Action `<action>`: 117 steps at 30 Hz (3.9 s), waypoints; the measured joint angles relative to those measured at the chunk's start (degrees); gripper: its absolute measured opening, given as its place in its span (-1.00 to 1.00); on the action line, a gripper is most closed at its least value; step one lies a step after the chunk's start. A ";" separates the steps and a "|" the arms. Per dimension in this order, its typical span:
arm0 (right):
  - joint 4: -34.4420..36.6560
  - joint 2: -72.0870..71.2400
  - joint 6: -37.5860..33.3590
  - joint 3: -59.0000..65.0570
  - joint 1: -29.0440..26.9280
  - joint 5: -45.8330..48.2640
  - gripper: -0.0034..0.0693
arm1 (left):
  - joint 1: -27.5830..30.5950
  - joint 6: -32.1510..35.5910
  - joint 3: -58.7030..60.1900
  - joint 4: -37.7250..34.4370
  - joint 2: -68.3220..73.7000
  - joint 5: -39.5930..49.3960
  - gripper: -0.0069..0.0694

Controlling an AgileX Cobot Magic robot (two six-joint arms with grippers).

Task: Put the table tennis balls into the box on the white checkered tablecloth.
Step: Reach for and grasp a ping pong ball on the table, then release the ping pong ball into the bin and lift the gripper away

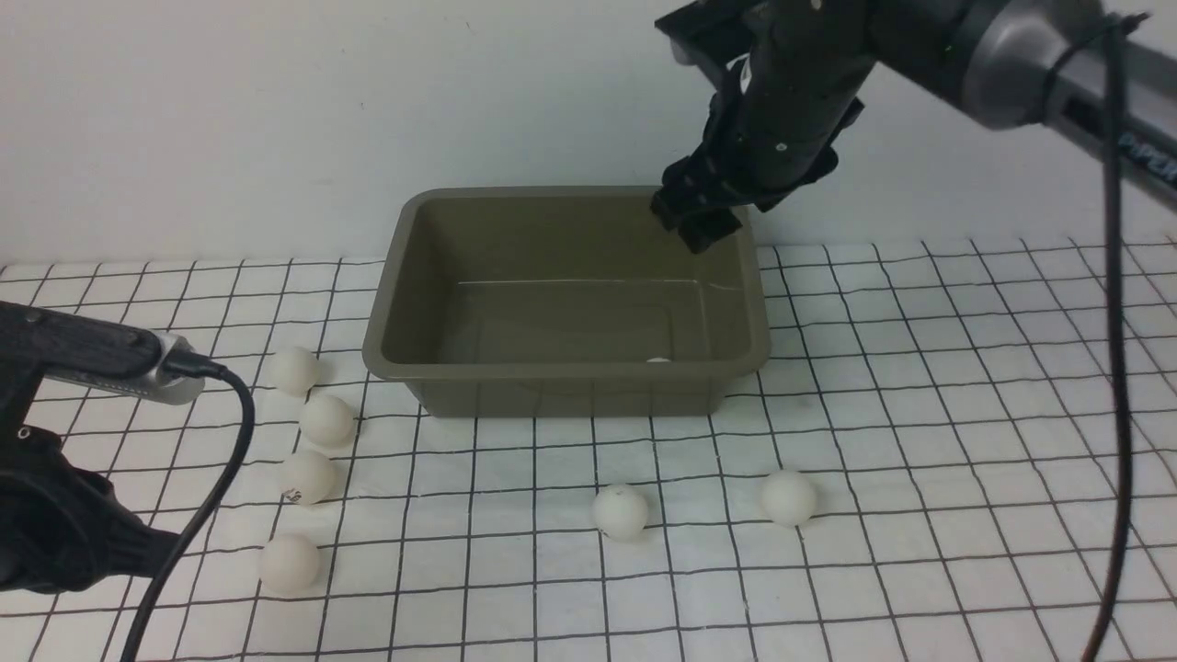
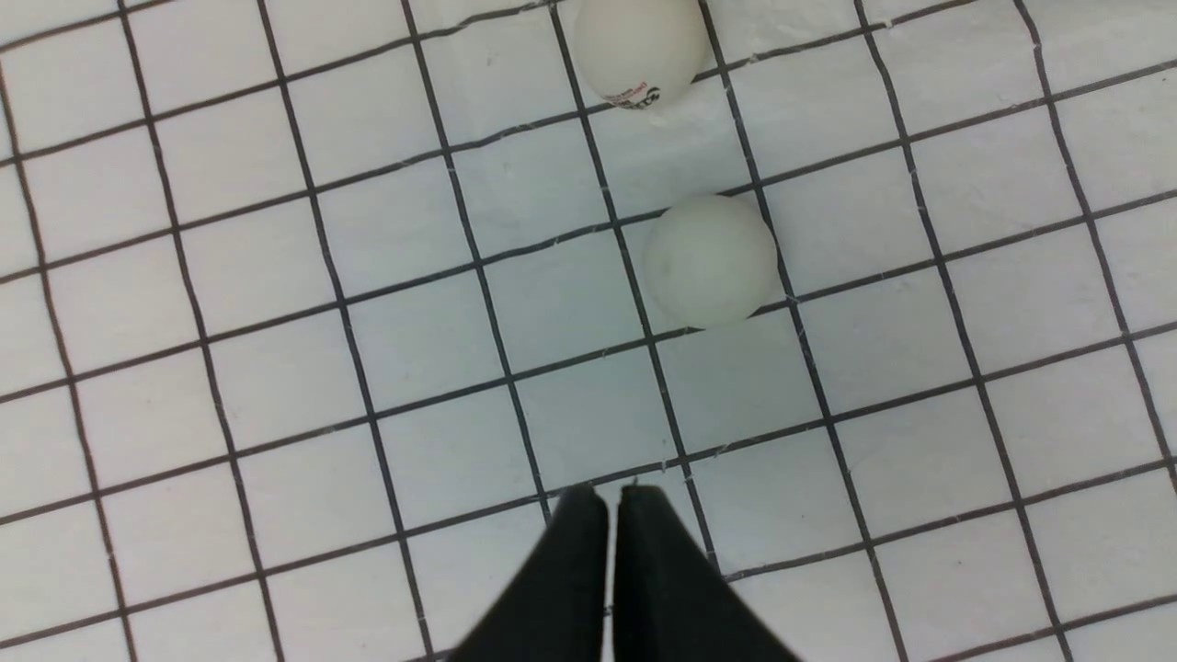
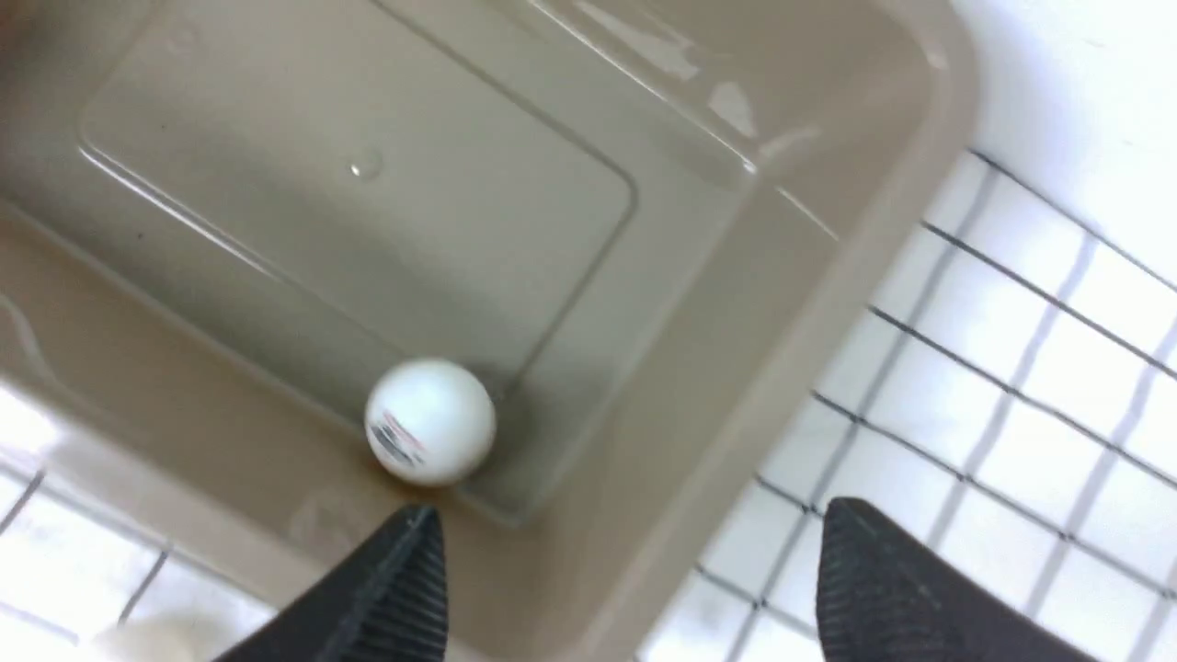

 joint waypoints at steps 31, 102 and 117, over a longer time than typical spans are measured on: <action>3.15 -8.90 0.05 39.31 -0.19 -17.59 0.44 | 0.00 0.00 0.00 0.00 0.00 0.20 -0.83; 2.50 2.43 0.30 6.95 0.25 -14.46 0.07 | 0.00 0.06 0.00 0.02 0.00 0.20 -0.83; 4.51 17.27 -2.48 -8.08 0.25 -12.44 0.24 | 0.00 0.06 0.00 0.02 0.00 0.20 -0.83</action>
